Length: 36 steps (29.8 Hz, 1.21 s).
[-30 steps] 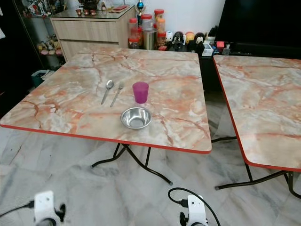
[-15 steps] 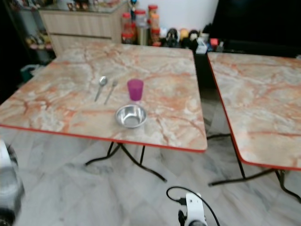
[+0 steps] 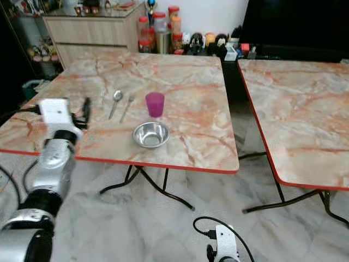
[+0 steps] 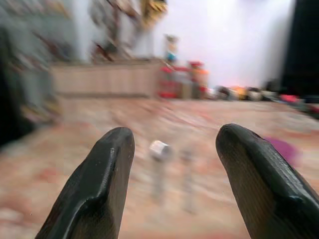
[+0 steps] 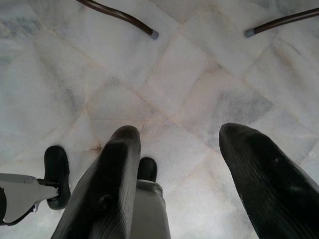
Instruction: Setting the table
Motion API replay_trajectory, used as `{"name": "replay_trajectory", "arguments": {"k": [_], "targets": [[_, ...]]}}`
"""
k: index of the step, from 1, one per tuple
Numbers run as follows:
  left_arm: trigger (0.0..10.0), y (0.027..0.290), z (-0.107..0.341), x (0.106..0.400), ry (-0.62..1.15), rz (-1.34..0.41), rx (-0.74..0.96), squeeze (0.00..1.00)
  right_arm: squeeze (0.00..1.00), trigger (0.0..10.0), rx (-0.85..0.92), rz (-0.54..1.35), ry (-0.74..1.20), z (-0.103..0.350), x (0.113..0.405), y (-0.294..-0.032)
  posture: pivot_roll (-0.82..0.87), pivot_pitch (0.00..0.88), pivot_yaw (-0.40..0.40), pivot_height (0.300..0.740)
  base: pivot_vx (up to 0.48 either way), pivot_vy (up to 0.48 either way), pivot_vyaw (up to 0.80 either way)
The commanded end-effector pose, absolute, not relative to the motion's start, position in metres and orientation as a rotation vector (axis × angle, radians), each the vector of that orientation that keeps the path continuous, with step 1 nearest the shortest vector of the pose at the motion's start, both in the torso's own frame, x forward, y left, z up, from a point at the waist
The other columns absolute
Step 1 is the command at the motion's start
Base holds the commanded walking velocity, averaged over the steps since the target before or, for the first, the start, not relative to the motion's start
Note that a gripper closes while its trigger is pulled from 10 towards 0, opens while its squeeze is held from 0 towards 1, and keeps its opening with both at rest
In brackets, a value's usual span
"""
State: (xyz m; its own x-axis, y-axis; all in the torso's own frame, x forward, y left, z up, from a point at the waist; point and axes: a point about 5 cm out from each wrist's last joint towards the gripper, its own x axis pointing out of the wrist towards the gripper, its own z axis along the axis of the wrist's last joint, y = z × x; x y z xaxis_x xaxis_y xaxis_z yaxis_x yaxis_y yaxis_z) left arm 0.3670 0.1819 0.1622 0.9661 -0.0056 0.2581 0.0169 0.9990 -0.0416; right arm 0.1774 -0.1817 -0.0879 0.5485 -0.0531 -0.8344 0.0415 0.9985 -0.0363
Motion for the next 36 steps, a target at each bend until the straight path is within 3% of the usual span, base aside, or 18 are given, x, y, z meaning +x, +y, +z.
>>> {"name": "replay_trajectory", "arguments": {"k": [1,6,10,24,36], "targets": [[10.0,0.169,0.165,0.370,-0.253,-0.064,-0.147,0.00,0.00,10.0,-0.012,-0.065,0.985,-0.087,0.178,-0.183,0.05,0.000,-0.011,0.740,0.000,0.000,0.00],[10.0,0.144,0.153,0.370,-0.188,-0.133,-0.065,0.00,0.00,10.0,-0.017,-0.065,0.980,-0.087,0.180,-0.182,0.04,0.000,-0.006,0.740,0.000,0.000,0.00],[10.0,0.133,0.152,0.369,-0.181,-0.169,-0.117,0.00,0.00,10.0,-0.011,-0.066,0.970,-0.086,0.181,-0.182,0.04,0.000,0.006,0.740,0.000,0.000,0.00],[10.0,0.144,0.170,0.372,-0.232,-0.170,-0.048,0.00,0.00,10.0,-0.024,-0.066,1.027,-0.095,0.161,-0.184,0.05,0.000,0.010,0.740,0.000,0.000,0.00],[10.0,0.139,0.174,0.371,-0.241,-0.179,-0.065,0.00,0.00,10.0,-0.005,-0.109,1.016,-0.094,0.162,-0.190,0.04,0.000,0.006,0.740,0.275,0.000,0.00]]}}
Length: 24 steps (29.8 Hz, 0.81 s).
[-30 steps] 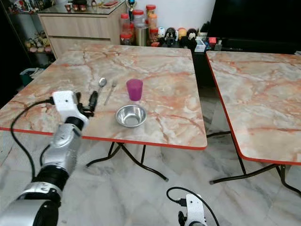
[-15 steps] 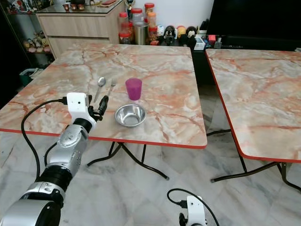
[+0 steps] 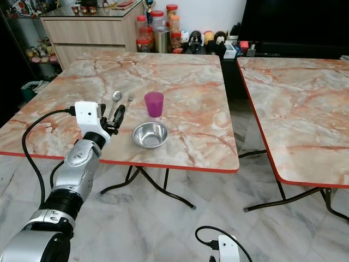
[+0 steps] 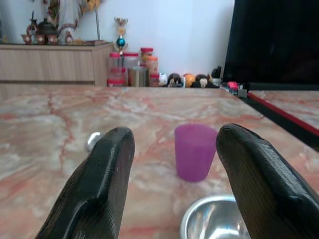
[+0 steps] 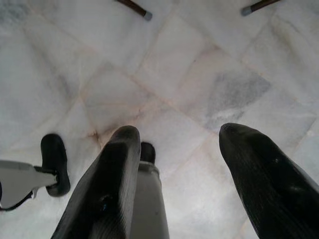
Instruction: Setting the table
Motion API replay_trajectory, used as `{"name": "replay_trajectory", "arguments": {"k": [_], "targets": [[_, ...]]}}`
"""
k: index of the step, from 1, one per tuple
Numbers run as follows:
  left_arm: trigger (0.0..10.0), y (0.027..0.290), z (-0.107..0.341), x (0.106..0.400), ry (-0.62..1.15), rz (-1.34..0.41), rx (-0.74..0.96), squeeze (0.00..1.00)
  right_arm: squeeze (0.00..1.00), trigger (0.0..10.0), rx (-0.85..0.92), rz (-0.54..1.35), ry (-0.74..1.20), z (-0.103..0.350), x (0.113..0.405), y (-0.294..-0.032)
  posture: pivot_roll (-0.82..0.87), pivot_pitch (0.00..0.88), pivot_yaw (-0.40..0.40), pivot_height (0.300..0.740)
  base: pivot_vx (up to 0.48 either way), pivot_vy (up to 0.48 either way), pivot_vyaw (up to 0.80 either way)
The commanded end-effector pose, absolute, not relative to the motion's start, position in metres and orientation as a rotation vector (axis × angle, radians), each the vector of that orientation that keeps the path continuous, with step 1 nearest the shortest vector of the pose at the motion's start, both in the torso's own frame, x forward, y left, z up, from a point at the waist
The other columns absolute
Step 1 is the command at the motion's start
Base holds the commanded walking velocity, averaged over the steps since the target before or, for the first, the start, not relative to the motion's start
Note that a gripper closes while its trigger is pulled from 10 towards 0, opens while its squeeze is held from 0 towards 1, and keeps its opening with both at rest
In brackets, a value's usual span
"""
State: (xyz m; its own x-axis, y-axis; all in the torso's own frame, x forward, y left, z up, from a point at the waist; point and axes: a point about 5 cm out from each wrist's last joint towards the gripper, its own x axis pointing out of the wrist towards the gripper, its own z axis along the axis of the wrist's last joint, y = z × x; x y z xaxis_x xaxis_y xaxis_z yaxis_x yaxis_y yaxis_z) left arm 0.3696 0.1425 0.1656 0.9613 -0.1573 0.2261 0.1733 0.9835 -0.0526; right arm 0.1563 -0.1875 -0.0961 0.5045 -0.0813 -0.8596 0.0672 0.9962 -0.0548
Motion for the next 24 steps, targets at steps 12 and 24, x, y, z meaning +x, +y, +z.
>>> {"name": "replay_trajectory", "arguments": {"k": [12,24], "targets": [[10.0,0.1433,0.1706,0.3689,-0.234,-0.161,-0.070,0.00,0.00,10.0,-0.006,-0.108,1.011,-0.0923,0.1644,-0.1907,0.04,0.000,-0.005,0.740,0.356,0.000,0.00],[10.0,0.1395,0.1707,0.3683,-0.233,-0.172,-0.072,0.00,0.00,10.0,-0.006,-0.099,1.009,-0.0921,0.1660,-0.1876,0.04,0.000,-0.003,0.740,0.369,0.000,0.00]]}}
